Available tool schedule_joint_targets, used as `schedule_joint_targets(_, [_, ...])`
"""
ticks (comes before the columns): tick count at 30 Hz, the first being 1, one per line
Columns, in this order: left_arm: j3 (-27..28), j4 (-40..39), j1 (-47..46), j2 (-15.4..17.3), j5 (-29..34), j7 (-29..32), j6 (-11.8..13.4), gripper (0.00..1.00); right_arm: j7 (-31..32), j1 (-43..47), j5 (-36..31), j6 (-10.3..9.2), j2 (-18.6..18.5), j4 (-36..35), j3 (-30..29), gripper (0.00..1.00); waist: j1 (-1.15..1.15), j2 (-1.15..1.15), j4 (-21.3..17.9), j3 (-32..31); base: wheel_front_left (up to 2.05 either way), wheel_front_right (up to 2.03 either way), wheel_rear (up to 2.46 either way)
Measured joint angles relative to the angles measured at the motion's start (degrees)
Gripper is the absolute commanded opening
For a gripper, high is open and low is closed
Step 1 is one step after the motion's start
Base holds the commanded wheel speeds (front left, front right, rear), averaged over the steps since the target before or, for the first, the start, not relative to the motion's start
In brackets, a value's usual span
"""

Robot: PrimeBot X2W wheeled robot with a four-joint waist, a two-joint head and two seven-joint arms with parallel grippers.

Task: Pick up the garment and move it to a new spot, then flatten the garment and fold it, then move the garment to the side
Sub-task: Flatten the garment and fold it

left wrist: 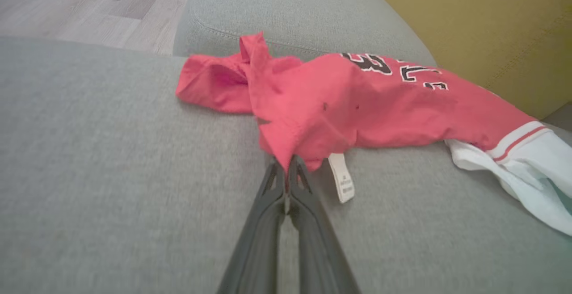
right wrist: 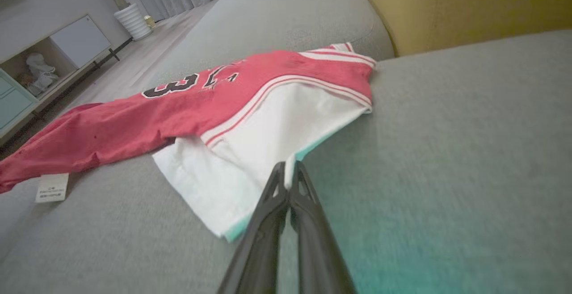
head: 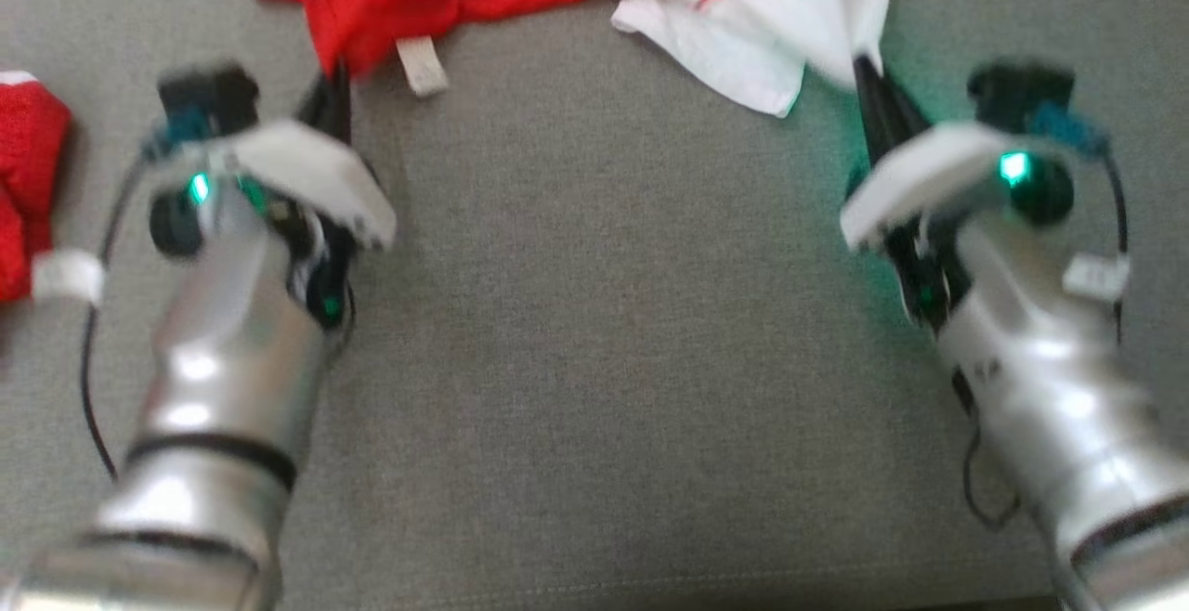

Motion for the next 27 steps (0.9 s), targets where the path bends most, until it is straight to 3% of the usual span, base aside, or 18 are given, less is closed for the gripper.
schedule_joint_targets(6, [1.5,-11.1,14.4,0.1,0.1,0.0,0.1,0.0,-0.8,12.3,4.1,0.0,-3.0,-8.2,-0.2,0.0,0.0,0.0,0.1,-3.4,0.0,0.0,0.0])
schedule_joint_targets(14, [4.2,-29.4,32.5,3.6,0.6,0.1,1.6,0.0,3.0,32.7,3.6,0.0,-6.3,-29.1,-8.5,0.0,0.0,0.0,-0.8,-10.3,0.0,0.0,0.0])
schedule_joint_targets(19, [4.5,-42.1,43.0,5.2,-0.3,4.4,3.8,0.0,13.5,47.5,-2.0,0.0,-4.5,-45.2,-18.1,0.0,0.0,0.0,-1.2,-13.9,0.0,0.0,0.0])
schedule_joint_targets(24, [5.9,-55.3,53.3,6.5,-1.6,10.3,7.5,0.0,27.1,62.8,-8.6,0.0,2.1,-62.5,-25.5,0.0,0.0,0.01,-1.4,-16.8,0.0,0.0,0.0])
schedule_joint_targets(27, [6.0,-61.5,59.0,7.1,-2.0,13.7,9.6,0.0,33.5,68.9,-10.5,0.0,4.0,-70.1,-27.9,0.0,-0.01,0.01,-1.6,-18.1,0.0,0.0,0.0])
